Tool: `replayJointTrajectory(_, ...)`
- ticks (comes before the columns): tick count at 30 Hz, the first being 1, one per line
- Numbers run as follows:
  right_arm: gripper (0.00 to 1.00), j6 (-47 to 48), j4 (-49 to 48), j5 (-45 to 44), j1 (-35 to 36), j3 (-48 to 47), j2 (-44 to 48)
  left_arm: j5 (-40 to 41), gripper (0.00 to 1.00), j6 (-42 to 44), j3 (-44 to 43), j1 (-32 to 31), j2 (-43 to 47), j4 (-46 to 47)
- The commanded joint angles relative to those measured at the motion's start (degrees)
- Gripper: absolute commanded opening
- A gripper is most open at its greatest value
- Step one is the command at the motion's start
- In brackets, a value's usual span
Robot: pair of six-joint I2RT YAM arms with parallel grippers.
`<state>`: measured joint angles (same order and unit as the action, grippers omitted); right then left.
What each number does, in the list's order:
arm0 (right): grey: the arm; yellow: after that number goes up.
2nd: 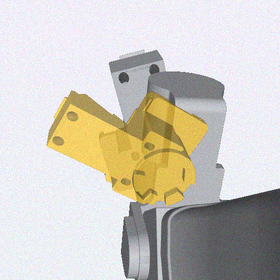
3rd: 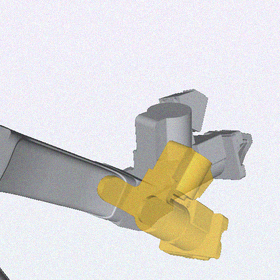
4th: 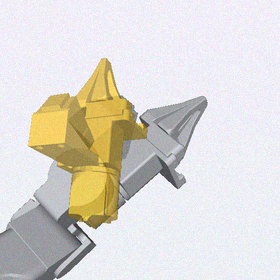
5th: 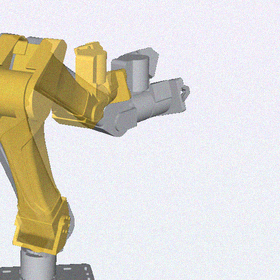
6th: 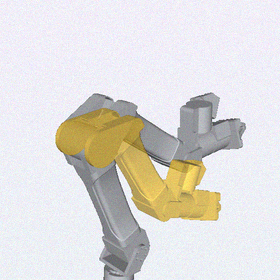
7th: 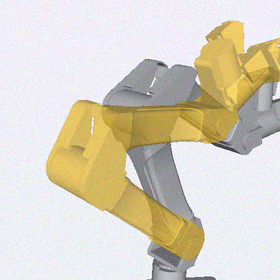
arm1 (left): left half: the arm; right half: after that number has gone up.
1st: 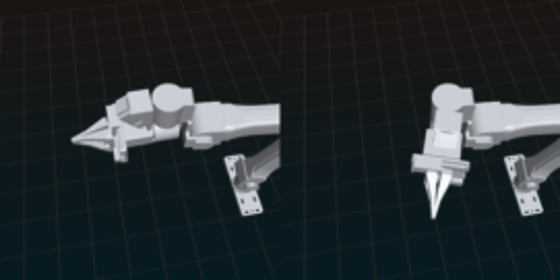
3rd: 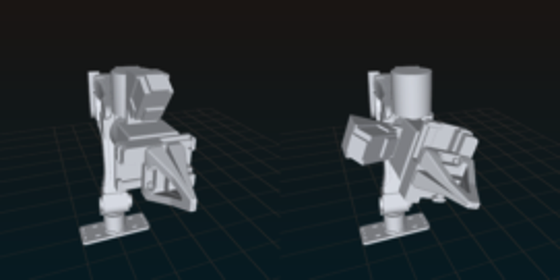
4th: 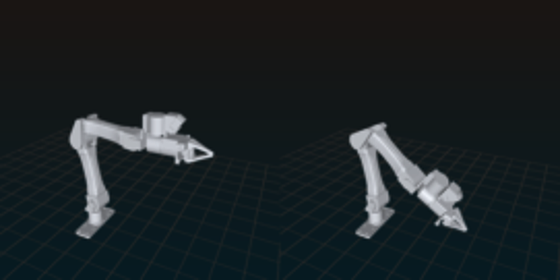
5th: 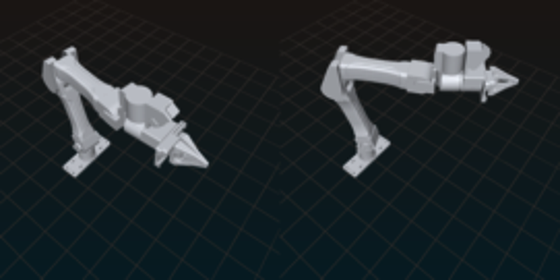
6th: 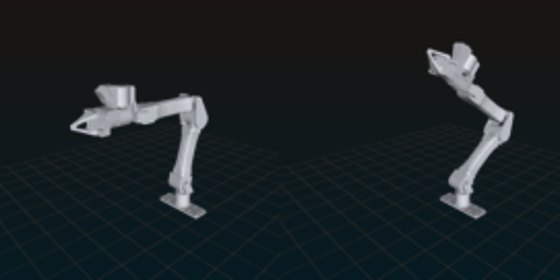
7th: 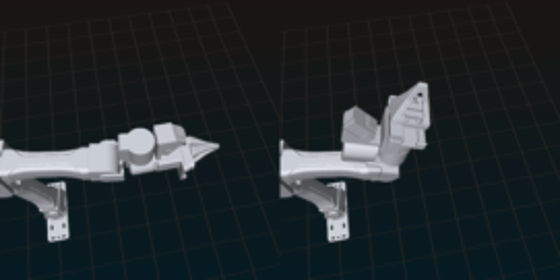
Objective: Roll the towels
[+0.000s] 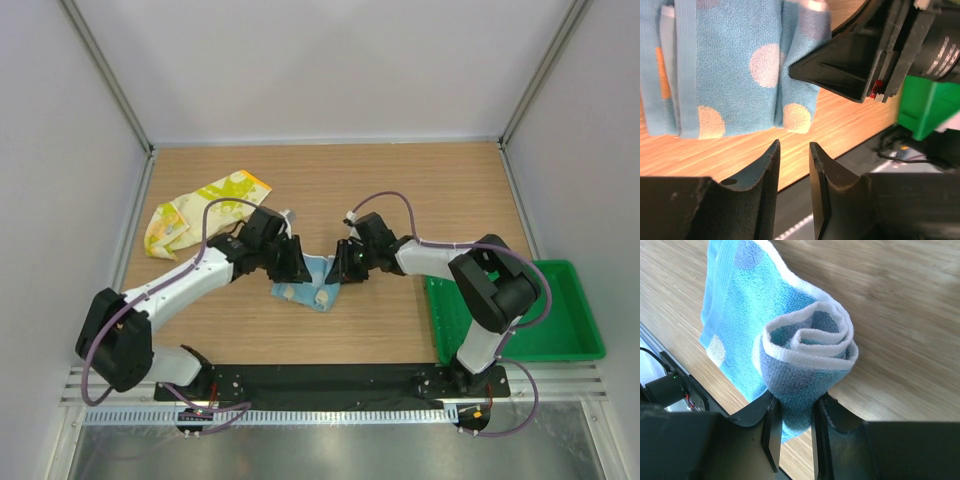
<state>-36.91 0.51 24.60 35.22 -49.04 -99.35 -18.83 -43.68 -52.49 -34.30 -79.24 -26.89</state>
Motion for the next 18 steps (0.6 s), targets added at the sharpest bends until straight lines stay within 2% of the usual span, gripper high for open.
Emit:
replayJointTrajectory(1,0.2,1.9,7.3,-1.7,1.3,-3.6,1.7,12.8,0.31,6.0,-2.6,-5.3,2.9,-4.9)
replayJointTrajectory(7,0.2,2.8,15.5,-4.1,3.4,-9.3,0.6,26.1,0.3,9.1,-5.3,-17.0,0.4,-5.1)
replayJointTrajectory(12,0.2,2.6,16.7,-4.6,4.2,-10.6,0.1,30.2,0.3,9.8,-8.0,-22.4,-3.7,-5.0)
replayJointTrajectory(18,0.2,2.5,17.8,-5.5,4.6,-10.8,0.2,33.9,0.3,11.2,-9.6,-25.8,-7.9,-4.3)
